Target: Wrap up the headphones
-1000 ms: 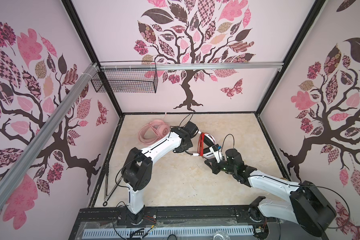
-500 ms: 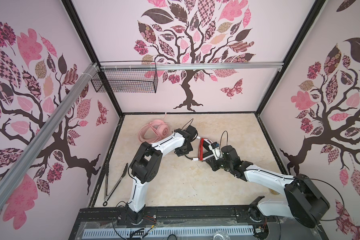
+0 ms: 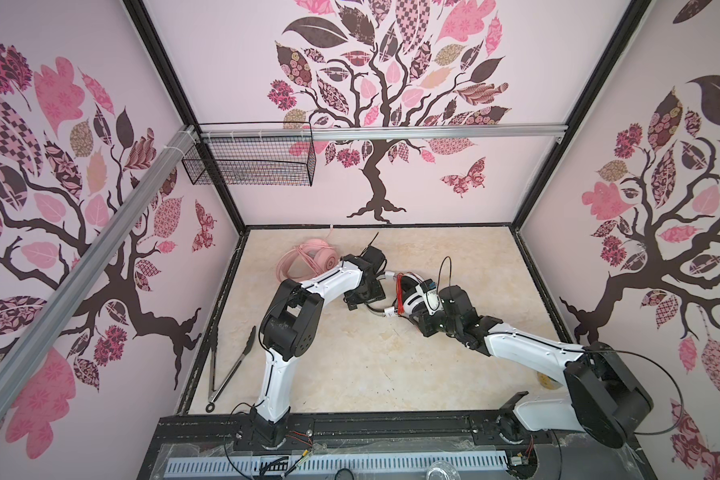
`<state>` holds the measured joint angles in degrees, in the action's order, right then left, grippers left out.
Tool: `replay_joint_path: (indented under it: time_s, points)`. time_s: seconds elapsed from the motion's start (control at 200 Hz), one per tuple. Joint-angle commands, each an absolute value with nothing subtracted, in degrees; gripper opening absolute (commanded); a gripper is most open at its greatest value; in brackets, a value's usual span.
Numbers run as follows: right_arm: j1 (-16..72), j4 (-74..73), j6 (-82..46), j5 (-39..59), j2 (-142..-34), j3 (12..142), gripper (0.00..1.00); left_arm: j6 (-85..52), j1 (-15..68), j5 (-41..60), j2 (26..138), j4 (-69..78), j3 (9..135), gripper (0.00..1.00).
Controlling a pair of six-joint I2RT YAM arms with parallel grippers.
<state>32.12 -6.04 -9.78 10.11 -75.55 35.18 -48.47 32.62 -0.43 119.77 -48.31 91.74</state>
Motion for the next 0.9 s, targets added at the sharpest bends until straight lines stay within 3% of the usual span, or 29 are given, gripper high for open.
replay_joint_path:
  time_s: [0.0,0.135,0.25,0.335,0.415,0.51,0.675,0.895]
  points:
    - [30.8,-2.31,-9.11,7.42,-70.47,39.03,0.35,-45.79,32.12,0.15,116.57,-47.34,93.37,0.97]
    - [20.4,-0.94,-11.76,13.38,-66.32,39.77,0.37,-42.01,32.0,-0.86,111.29,-47.09,93.06,0.97]
    - [9.23,-5.42,-16.85,15.63,-61.4,36.98,0.51,-38.02,31.91,0.15,102.27,-40.41,87.99,0.97]
    - [8.03,-11.41,-18.45,2.51,-57.32,32.88,0.76,-36.85,31.41,3.01,96.32,-36.01,84.65,0.97]
    - [8.06,-16.75,-15.32,-8.0,-55.33,29.4,0.99,-36.8,31.43,-3.96,93.16,-39.61,86.43,0.97]
    - [8.01,-26.72,-10.88,-16.71,-54.55,23.39,1.0,-36.0,30.51,-10.24,88.35,-38.86,85.0,0.97]
    - [8.04,-51.68,-0.13,-15.8,-55.44,9.88,1.0,-26.53,29.01,-5.61,75.7,-19.72,69.68,0.97]
    - [8.05,-65.23,1.77,-12.71,-64.94,5.95,1.0,-25.09,28.79,-23.68,58.65,3.0,44.06,0.97]
